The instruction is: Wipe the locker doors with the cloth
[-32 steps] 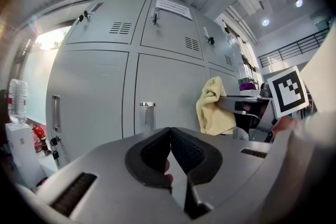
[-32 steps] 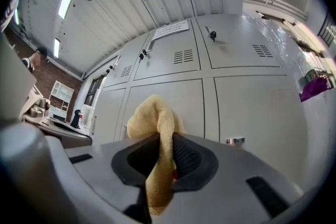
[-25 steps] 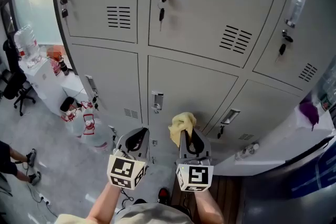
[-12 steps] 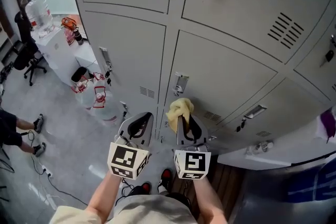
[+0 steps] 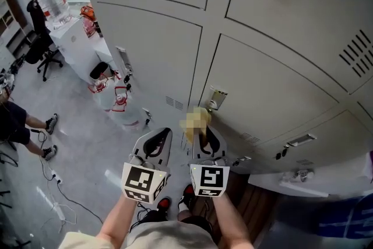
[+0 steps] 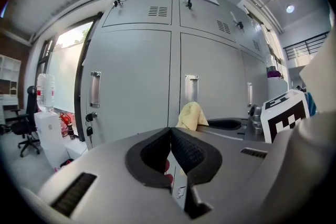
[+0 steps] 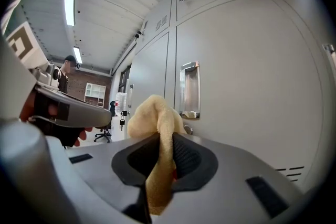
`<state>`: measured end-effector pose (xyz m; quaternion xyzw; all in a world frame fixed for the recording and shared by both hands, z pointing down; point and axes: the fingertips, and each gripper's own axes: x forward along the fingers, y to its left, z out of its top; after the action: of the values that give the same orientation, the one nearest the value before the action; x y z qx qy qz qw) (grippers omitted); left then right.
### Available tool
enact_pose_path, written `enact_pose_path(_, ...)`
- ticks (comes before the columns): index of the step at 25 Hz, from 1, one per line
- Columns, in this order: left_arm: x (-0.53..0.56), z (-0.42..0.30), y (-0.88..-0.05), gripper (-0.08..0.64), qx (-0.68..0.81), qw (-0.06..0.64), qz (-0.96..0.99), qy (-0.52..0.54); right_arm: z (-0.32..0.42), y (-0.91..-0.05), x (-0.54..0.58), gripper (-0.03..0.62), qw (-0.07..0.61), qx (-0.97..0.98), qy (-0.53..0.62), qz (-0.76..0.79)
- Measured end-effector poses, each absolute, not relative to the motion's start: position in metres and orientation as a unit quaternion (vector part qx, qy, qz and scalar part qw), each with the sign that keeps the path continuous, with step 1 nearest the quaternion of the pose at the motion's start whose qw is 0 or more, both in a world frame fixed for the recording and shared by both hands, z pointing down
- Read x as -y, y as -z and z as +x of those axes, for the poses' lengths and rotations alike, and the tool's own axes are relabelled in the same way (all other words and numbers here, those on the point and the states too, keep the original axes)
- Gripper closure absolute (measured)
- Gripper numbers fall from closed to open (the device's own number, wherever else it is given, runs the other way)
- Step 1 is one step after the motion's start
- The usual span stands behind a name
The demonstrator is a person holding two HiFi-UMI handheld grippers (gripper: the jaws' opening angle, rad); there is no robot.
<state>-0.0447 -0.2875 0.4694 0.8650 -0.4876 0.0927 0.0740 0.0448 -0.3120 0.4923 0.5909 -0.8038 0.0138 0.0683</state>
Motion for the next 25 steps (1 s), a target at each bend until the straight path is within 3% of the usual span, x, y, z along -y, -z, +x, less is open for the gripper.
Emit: enact_pose_path(25, 0.288, -0.027, -0.482, 0.537, 0.481, 0.080, 0.866, -0.112, 0.086, -0.510, 0.330, 0.523, 0.069, 0.777, -0.027, 0.625)
